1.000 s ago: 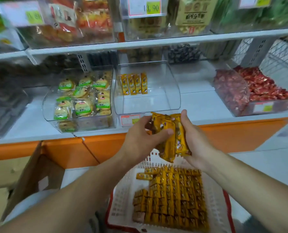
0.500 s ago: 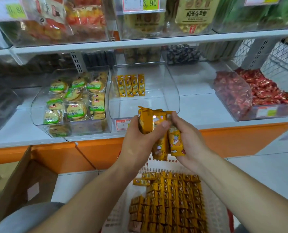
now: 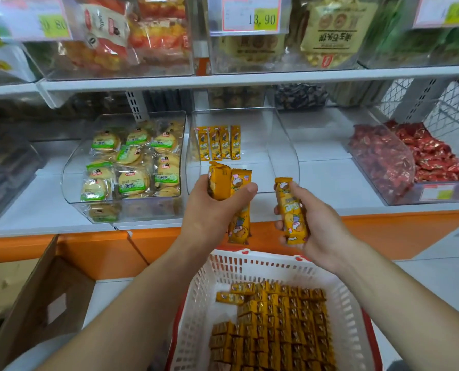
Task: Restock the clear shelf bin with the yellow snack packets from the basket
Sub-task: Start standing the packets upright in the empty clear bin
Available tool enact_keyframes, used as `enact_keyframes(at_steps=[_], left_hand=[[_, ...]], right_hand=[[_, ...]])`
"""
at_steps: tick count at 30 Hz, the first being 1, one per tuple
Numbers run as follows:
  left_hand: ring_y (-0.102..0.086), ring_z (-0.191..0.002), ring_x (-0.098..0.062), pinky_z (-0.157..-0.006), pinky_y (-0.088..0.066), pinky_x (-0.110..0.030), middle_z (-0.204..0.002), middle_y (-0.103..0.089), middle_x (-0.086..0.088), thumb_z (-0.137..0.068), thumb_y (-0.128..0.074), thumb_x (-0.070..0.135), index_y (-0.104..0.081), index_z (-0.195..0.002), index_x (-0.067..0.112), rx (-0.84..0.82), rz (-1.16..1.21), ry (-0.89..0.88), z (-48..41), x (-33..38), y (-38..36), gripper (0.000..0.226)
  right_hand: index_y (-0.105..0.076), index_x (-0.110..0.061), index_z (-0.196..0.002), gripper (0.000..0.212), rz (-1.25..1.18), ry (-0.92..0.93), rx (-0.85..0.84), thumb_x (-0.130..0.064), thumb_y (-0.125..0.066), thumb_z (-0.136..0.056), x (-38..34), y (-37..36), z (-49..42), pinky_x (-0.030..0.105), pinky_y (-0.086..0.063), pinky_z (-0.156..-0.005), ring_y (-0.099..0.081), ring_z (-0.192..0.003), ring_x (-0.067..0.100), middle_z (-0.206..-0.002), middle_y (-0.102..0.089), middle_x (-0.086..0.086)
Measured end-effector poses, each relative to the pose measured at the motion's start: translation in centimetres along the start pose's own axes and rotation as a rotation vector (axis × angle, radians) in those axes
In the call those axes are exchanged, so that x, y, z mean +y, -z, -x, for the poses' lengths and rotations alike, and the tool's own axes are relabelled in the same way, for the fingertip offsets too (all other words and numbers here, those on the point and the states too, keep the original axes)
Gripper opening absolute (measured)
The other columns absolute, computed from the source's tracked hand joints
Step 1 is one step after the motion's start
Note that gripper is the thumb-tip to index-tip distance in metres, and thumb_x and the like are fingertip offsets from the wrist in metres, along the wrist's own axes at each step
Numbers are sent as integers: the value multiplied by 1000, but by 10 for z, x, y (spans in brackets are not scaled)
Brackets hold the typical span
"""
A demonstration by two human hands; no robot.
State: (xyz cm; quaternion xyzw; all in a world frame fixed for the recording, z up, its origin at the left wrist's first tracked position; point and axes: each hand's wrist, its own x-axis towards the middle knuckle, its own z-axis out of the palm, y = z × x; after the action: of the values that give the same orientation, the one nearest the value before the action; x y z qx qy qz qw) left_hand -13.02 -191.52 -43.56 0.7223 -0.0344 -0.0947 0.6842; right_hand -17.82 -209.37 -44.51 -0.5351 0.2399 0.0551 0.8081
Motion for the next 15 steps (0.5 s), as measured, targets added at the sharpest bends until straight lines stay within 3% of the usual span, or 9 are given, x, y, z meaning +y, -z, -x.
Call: enact_keyframes(at_steps=[2, 5, 8, 10, 13, 15], left_hand=[[-76, -84, -9, -70, -63, -30, -91, -77, 11, -75, -85, 46, -65, -106, 28, 26, -47, -28, -9, 6, 11, 41], [-70, -74, 7, -52, -53, -12, -83, -73, 16, -74, -83, 52, -59, -104, 32, 79, -170, -94, -28, 22, 28, 43], [-65, -72, 14, -47, -48, -7, -85, -68, 14, -71, -84, 55, -55, -103, 34, 132, -321, -182, -45, 32, 44, 47], [-66, -75, 10, -48, -48, -6, -88, -68, 15, -71, -84, 56, -55, -104, 35, 159, -365, -209, -54, 27, 54, 49], [-69, -84, -4, -63, -55, -19, -96, -68, 14, -69, -84, 57, -57, -116, 31, 154, -383, -156, -63, 10, 66, 60], [-69, -86, -5, -68, -57, -24, -95, -70, 14, -67, -84, 58, -57, -118, 31, 144, -373, -134, -68, 0, 72, 64]], right_hand=[[-66, -15, -114, 24, 5, 19, -50, -19, -54, -93, -10, -2, -2, 28, -47, -46, -55, -62, 18, -80, -56, 6], [-65, -14, -120, 44, 211, 146, -86, 6, -54, -83, -33, -10, -17, 29, -49, -48, -56, -66, 20, -77, -58, 6], [-59, -11, -122, 45, 420, 303, 75, 4, -69, -81, -55, -23, -49, 30, -55, -54, -65, -73, 20, -94, -65, 4], [-58, -18, -111, 41, 522, 435, 166, -4, -78, -78, -65, -32, -81, 28, -56, -54, -66, -72, 17, -98, -62, 4], [-58, -27, -93, 36, 691, 605, 228, -10, -84, -73, -75, -44, -136, 34, -54, -64, -61, -74, 19, -94, -64, 3], [-67, -20, -101, 36, 893, 675, 265, -11, -85, -71, -78, -51, -173, 33, -51, -75, -62, -82, 23, -97, -67, 5]])
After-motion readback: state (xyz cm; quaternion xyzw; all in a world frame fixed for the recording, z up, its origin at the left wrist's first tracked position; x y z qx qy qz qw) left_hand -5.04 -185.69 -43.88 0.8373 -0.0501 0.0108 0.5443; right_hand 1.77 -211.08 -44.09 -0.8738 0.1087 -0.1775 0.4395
